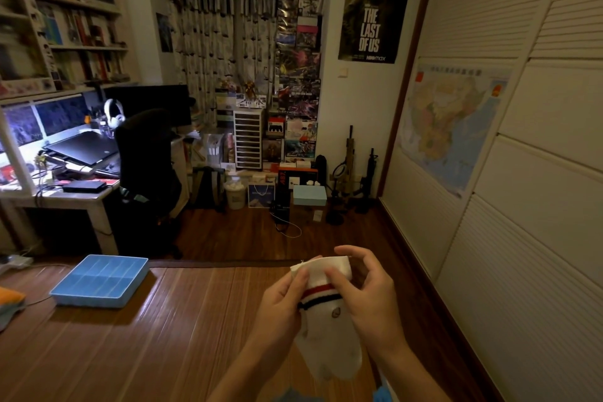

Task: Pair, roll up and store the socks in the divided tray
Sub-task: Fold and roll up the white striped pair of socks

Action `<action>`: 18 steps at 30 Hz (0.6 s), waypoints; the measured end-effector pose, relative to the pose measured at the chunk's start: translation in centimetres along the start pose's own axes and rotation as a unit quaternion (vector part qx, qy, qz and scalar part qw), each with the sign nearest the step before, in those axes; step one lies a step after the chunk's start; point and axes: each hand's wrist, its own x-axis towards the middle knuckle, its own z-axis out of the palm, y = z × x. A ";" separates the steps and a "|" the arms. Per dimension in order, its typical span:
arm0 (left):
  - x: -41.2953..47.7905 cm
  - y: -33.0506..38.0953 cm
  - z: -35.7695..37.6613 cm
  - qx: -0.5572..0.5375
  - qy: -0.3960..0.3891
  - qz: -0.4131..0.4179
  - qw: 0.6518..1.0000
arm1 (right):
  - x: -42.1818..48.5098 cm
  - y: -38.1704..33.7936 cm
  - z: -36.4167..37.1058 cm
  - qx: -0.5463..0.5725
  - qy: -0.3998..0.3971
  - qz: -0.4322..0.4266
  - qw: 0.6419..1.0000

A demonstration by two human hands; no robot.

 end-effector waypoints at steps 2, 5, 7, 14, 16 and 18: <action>0.0 0.1 -0.1 0.003 0.003 0.003 1.000 | 0.1 0.1 -0.3 -0.013 0.001 0.001 1.000; 0.0 0.0 -0.2 0.004 0.008 0.000 1.000 | 0.2 0.2 -0.5 -0.013 0.003 0.002 1.000; 0.0 0.0 -0.3 0.005 0.008 -0.001 1.000 | 0.2 0.2 -0.6 -0.016 0.005 0.001 1.000; -0.2 0.3 0.1 -0.003 -0.012 -0.004 1.000 | 0.5 0.1 -1.0 -0.035 0.001 -0.014 0.999; 0.0 0.3 0.1 -0.009 -0.015 -0.002 1.000 | 0.7 0.1 -1.2 -0.036 0.002 -0.017 0.999; 0.1 0.2 0.2 -0.013 -0.023 -0.003 1.000 | 0.8 0.2 -1.4 -0.033 0.000 -0.020 0.999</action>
